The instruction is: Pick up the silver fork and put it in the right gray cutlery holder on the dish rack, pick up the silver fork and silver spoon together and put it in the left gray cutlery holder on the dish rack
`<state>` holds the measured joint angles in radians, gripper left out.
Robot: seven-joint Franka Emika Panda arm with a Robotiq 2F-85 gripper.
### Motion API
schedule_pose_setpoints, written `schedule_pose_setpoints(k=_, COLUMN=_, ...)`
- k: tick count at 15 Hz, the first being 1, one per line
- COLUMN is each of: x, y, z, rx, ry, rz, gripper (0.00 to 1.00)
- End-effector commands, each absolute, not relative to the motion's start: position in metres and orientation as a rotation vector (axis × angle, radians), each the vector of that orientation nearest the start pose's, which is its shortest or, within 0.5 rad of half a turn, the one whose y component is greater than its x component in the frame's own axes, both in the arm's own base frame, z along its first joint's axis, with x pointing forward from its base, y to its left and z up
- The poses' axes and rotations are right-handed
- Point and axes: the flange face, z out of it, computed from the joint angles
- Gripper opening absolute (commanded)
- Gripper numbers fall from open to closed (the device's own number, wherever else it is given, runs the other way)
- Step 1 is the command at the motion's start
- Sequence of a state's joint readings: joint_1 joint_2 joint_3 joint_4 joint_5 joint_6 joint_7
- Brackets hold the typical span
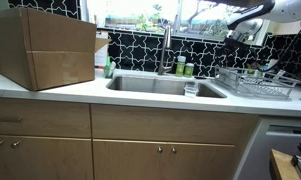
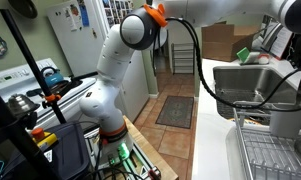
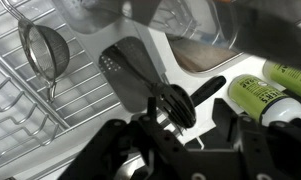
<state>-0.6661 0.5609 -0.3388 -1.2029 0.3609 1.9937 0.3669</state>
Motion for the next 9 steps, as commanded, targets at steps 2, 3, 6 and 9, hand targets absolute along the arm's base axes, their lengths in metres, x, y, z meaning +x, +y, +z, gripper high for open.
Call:
schedule_pose_setpoints(k=2, x=0.4641, y=-0.5823, z=0.488, rx=-2.303, ry=2.007, rz=-0.391, gripper=0.23)
schedule_pose_setpoints(k=3, x=0.4638, y=-0.5828, z=0.4869, rx=-2.306, ry=2.01, rz=-0.383, gripper=0.15)
schedule_pose_setpoints(k=6, x=0.4616, y=-0.5831, z=0.4908, rx=-2.328, ry=2.012, rz=-0.362, gripper=0.02)
schedule_pose_setpoints(k=9, x=0.4553, y=-0.5842, z=0.4954, rx=-2.334, ry=2.021, rz=-0.36, gripper=0.04)
